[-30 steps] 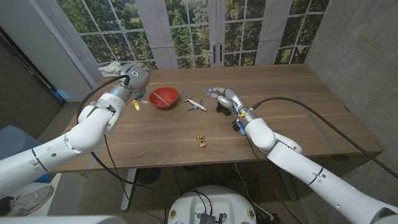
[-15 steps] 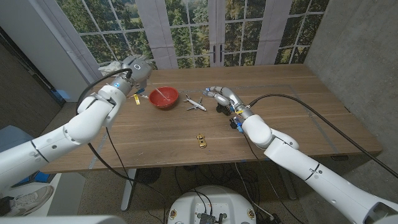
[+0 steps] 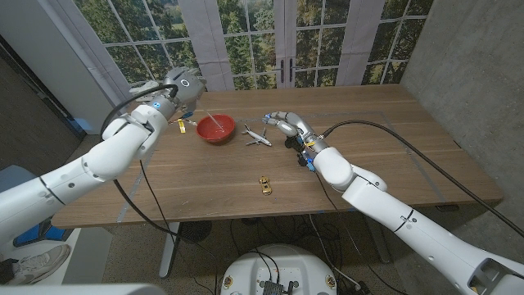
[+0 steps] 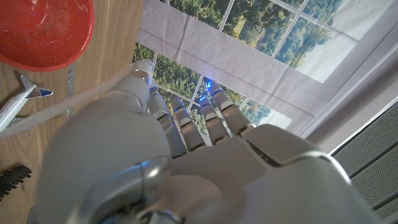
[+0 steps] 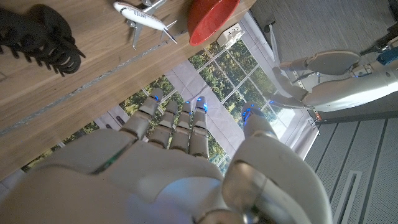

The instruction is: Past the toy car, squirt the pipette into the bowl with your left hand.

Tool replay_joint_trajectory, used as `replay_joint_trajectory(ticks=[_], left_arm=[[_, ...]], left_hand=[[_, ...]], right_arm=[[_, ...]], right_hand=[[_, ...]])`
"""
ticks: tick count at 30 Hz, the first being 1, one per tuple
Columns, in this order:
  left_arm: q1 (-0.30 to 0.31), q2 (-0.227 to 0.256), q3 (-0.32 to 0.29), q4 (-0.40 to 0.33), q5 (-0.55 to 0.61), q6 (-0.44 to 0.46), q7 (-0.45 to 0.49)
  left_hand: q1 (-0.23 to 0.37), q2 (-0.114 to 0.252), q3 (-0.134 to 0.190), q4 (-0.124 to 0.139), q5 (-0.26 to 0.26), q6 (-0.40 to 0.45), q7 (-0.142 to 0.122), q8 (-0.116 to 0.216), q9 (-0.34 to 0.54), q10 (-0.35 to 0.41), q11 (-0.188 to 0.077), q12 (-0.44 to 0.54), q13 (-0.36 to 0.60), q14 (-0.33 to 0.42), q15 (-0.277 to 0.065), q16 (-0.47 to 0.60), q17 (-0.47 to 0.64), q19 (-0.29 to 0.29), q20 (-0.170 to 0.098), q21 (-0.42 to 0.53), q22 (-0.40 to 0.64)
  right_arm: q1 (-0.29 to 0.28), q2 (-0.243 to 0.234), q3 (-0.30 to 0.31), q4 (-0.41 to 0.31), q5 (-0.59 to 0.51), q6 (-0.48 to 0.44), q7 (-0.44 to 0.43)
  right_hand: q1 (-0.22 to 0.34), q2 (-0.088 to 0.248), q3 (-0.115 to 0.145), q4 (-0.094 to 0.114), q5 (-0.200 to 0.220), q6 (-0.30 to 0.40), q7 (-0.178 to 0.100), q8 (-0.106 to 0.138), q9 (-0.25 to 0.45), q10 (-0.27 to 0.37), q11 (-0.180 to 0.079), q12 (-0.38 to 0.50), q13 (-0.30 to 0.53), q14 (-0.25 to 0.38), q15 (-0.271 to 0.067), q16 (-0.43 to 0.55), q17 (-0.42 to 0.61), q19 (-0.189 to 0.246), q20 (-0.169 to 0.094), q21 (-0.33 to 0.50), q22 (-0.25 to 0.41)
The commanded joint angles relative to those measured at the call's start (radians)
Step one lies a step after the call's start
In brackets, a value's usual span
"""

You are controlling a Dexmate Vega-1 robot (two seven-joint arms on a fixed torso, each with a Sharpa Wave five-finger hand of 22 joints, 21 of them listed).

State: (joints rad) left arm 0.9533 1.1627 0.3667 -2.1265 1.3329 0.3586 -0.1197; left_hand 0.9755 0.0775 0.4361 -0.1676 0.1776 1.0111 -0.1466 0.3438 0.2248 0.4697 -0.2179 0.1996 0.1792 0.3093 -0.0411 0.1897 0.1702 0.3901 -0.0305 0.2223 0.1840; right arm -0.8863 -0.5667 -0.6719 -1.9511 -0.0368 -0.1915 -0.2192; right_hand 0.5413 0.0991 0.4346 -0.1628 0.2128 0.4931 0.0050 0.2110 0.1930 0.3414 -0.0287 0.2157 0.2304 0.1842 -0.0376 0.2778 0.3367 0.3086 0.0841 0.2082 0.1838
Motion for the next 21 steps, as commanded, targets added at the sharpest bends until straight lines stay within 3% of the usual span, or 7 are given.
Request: replay_joint_trajectory(ticks=[1, 21], left_arm=[[-0.036, -0.004, 0.0, 0.006, 0.016, -0.064, -0.009], [-0.084, 0.005, 0.01, 0.011, 0.032, -0.16, -0.015]], left_hand=[[0.011, 0.003, -0.004, -0.003, 0.004, 0.002, -0.008, 0.004, 0.004, 0.007, -0.001, -0.003, 0.006, 0.01, -0.157, -0.004, 0.001, 0.002, -0.008, 0.007, 0.002], [0.014, 0.005, -0.012, -0.003, 0.005, 0.004, -0.011, 0.006, 0.005, 0.007, -0.002, -0.005, 0.006, 0.011, -0.159, -0.005, 0.001, 0.003, -0.011, 0.006, 0.002]], right_arm=[[0.041, 0.039, -0.026, 0.041, 0.012, 0.016, 0.008], [0.093, 0.094, -0.06, 0.092, 0.009, -0.009, -0.006]], right_hand=[[0.011, -0.002, -0.002, -0.004, -0.003, 0.007, -0.002, 0.007, 0.006, 0.008, 0.001, 0.008, 0.004, 0.007, -0.005, 0.011, 0.003, 0.002, -0.008, 0.009, 0.004], [0.022, 0.003, -0.004, -0.002, -0.004, 0.018, -0.003, 0.01, 0.007, 0.017, -0.002, 0.012, 0.008, 0.025, -0.014, 0.022, 0.009, 0.015, -0.014, 0.014, 0.005]])
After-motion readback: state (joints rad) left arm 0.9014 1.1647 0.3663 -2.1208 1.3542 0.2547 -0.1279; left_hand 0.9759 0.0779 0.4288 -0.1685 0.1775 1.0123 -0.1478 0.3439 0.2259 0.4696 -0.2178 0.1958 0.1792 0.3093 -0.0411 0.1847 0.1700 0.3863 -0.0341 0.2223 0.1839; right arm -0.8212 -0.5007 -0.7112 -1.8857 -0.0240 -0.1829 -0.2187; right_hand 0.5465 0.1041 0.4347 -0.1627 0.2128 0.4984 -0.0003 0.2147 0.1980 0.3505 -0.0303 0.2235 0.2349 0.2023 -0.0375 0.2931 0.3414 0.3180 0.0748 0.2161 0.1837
